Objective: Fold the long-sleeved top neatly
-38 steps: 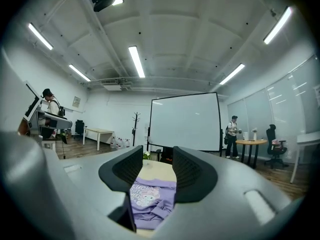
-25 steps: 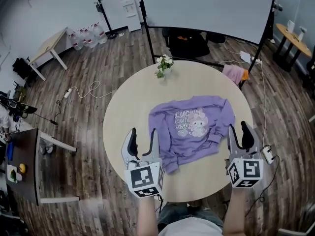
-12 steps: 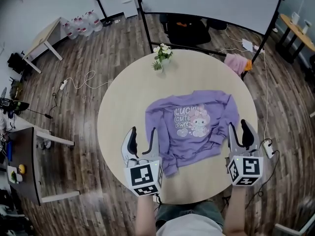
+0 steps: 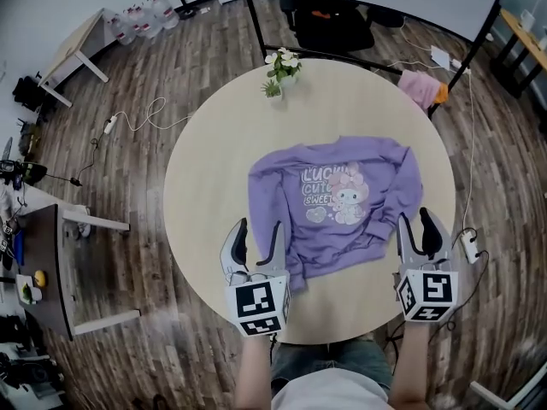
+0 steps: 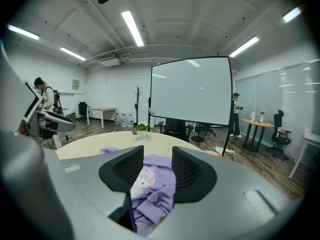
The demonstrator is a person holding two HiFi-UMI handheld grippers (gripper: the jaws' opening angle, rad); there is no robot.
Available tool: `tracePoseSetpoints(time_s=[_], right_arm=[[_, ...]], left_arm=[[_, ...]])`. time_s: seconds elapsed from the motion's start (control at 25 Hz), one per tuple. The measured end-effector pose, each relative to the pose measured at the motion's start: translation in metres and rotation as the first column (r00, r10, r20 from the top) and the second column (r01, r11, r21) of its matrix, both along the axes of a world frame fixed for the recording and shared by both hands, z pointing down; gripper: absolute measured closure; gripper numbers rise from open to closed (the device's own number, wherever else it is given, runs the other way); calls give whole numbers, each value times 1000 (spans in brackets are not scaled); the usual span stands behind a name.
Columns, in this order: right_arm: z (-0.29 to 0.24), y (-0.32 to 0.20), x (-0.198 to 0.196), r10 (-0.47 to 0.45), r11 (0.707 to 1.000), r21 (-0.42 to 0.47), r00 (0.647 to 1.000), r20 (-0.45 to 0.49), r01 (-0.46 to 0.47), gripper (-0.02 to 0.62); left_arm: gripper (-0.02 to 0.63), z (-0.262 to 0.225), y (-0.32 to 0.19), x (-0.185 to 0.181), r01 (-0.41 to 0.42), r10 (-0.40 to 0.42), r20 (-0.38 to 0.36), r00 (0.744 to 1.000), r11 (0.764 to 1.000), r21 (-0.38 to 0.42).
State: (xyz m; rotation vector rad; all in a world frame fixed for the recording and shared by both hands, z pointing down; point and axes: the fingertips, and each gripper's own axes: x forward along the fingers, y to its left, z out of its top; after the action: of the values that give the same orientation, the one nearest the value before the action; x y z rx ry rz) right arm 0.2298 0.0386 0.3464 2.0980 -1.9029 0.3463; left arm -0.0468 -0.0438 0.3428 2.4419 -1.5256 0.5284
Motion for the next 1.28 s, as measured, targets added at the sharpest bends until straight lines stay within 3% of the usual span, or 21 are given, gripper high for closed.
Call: tracePoseSetpoints(time_s=[0.28,0.64,1.28], right_arm=[[40,8,-3,-67,994,-88,998,21,69,395],[87,25,-8,-110,976,-186,993,41,116,397],[155,43,-18,-132,936,-322,990,45,139,399]], left_arm=[[365,40,31,9,32,-30,23,999,994,-104],[365,92,64,11,50,-38,55,998,969,-241],[365,171,106,-18,117,-72,121,990,897,-426]])
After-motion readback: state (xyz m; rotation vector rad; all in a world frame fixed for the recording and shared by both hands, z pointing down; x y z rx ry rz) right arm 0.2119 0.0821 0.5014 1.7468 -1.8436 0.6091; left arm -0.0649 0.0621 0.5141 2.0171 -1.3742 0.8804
